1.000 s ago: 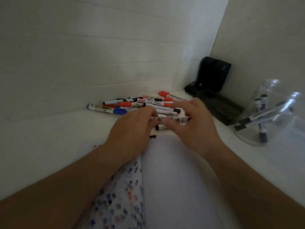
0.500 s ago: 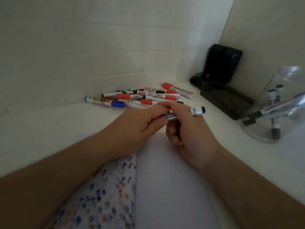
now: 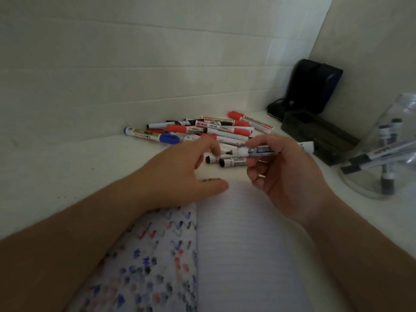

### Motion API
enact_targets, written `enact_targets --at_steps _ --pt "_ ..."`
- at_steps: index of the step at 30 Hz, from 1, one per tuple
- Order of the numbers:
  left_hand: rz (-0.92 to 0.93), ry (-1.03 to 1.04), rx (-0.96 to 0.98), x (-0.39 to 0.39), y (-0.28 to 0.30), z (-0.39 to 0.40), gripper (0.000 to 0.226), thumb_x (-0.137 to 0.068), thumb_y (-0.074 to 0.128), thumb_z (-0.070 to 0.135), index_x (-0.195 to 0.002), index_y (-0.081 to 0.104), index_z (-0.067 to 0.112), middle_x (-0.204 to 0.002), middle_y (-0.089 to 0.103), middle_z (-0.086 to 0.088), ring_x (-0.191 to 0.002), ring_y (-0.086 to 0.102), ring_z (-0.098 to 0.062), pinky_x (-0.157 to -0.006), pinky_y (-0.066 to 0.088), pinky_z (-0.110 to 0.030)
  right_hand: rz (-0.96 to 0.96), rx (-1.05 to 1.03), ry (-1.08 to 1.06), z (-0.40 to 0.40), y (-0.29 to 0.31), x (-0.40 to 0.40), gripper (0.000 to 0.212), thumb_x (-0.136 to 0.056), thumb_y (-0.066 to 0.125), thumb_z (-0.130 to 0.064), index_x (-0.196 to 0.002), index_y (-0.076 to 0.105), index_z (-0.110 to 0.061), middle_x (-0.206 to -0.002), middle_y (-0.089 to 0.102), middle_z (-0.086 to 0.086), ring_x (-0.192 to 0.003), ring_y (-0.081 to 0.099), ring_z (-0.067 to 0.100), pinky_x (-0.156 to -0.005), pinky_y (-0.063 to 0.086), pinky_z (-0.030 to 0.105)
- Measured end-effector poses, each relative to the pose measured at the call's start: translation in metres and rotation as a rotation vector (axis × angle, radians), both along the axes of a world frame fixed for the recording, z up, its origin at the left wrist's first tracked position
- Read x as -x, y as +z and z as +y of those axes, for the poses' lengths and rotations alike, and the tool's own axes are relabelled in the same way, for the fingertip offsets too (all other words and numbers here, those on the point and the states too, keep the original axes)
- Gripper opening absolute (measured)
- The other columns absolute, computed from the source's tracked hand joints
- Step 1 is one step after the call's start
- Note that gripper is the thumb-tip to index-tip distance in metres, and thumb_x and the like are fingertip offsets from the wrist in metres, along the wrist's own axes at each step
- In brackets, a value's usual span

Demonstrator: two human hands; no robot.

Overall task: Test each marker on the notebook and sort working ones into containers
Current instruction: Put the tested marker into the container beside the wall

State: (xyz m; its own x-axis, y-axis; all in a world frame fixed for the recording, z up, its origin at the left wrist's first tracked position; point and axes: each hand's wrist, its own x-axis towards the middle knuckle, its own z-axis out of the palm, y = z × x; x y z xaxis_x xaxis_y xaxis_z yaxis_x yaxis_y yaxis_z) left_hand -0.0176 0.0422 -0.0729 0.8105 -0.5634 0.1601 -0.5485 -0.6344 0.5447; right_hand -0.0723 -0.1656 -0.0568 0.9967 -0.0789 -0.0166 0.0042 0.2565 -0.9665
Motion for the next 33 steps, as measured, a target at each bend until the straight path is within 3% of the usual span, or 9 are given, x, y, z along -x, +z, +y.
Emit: enact_targets --at_steps 2,5,11,17,28,33 --pt "0.011 0.007 -0.157 -0.001 -0.004 0.001 0.042 -0.075 0.069 0.072 -0.109 0.051 0.054 -0.102 0.045 0.025 -0.095 0.046 0.0 -0.083 0.045 -0.031 -0.02 0.178 -0.044 -0.005 -0.004 -0.002 0.014 -0.09 0.07 -0.016 -0.076 0.069 -0.015 -0.066 0.057 0.008 -0.054 0.049 0.017 -0.045 0.038 0.024" --pt "0.072 0.05 -0.24 -0.004 -0.006 -0.002 0.046 -0.066 0.066 0.082 -0.103 0.056 0.056 -0.104 0.043 0.019 -0.099 0.042 -0.004 -0.089 0.045 -0.035 -0.099 0.551 -0.096 -0.001 -0.01 0.0 0.017 -0.088 0.073 -0.01 -0.075 0.064 -0.016 -0.06 0.057 0.003 -0.052 0.046 0.016 -0.047 0.04 0.027" --pt "0.069 0.079 -0.258 -0.004 -0.006 -0.005 0.048 -0.063 0.068 0.083 -0.099 0.055 0.053 -0.102 0.044 0.019 -0.098 0.043 -0.007 -0.085 0.043 -0.035 -0.068 0.745 -0.144 0.009 -0.017 -0.001 0.018 -0.082 0.078 -0.012 -0.08 0.06 -0.007 -0.072 0.063 0.015 -0.059 0.054 0.015 -0.055 0.047 0.031" --pt "0.075 0.079 -0.261 -0.003 -0.005 -0.005 0.046 -0.065 0.068 0.082 -0.099 0.057 0.053 -0.101 0.044 0.02 -0.1 0.044 -0.01 -0.088 0.043 -0.035 0.022 0.759 -0.171 0.01 -0.019 -0.002 0.018 -0.086 0.074 -0.014 -0.076 0.06 -0.013 -0.063 0.071 0.008 -0.052 0.062 0.013 -0.057 0.057 0.03" --pt "0.084 0.083 -0.257 -0.001 -0.002 -0.005 0.043 -0.068 0.07 0.079 -0.1 0.059 0.052 -0.101 0.042 0.02 -0.105 0.044 -0.013 -0.095 0.042 -0.037 0.049 0.775 -0.188 0.013 -0.02 -0.005 0.018 -0.085 0.074 -0.013 -0.075 0.059 -0.012 -0.062 0.071 0.011 -0.05 0.063 0.016 -0.055 0.054 0.032" --pt "0.091 0.078 -0.259 0.0 -0.001 -0.006 0.043 -0.068 0.071 0.079 -0.101 0.06 0.052 -0.101 0.043 0.02 -0.105 0.044 -0.012 -0.095 0.043 -0.037 0.047 0.755 -0.214 0.013 -0.019 -0.004 0.018 -0.085 0.072 -0.01 -0.075 0.057 -0.012 -0.06 0.069 0.008 -0.048 0.06 0.014 -0.051 0.049 0.027"
